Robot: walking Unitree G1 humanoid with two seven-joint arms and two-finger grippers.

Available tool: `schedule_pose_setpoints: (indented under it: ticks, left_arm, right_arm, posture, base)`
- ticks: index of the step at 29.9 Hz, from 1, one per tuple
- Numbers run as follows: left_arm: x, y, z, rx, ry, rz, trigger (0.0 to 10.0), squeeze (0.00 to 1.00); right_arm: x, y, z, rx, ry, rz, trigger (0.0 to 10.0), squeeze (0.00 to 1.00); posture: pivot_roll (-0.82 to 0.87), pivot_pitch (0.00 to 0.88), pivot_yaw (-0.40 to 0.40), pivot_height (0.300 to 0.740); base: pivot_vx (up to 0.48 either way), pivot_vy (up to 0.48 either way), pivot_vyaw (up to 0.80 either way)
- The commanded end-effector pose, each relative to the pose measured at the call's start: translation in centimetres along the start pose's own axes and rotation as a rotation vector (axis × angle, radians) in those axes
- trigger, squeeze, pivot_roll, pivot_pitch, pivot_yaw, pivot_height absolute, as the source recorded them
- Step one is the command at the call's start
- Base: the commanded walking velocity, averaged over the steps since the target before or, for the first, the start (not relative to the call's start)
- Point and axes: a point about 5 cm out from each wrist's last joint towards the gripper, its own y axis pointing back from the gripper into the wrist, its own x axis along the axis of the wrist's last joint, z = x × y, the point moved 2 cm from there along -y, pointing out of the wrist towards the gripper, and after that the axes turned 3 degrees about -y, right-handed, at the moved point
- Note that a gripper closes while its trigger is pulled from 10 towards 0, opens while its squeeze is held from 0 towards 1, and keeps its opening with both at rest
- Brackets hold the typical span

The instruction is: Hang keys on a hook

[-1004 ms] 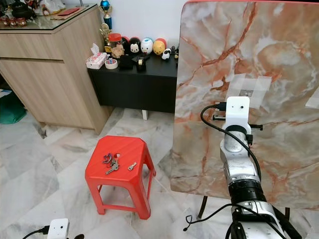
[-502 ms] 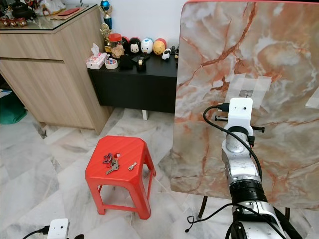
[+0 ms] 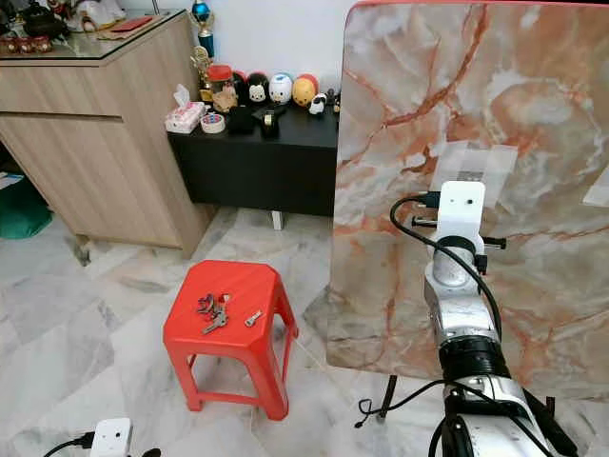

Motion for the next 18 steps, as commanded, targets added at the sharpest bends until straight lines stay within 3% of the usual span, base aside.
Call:
schedule_pose_setpoints:
  ticks: [1,18]
  left_arm:
    - [-0.66,0.13,-0.17,-0.002,-0.019,-0.034,10.0,0.00]
    - [-0.60,0.12,-0.40,-0.001,-0.018,-0.035,10.0,0.00]
  right_arm:
    - [0.68,-0.29,0.21,-0.003,-0.013,0.016,10.0,0.00]
    - [1.31,-0.81,-0.20,0.021,-0.010,0.001,10.0,0.00]
  posture:
    - [0.03,0.000,0.027,0.740]
    - [0.03,0.000,0.029,0.740]
  base:
    - [0.000,0.000,0.00]
    - [0.000,0.000,0.00]
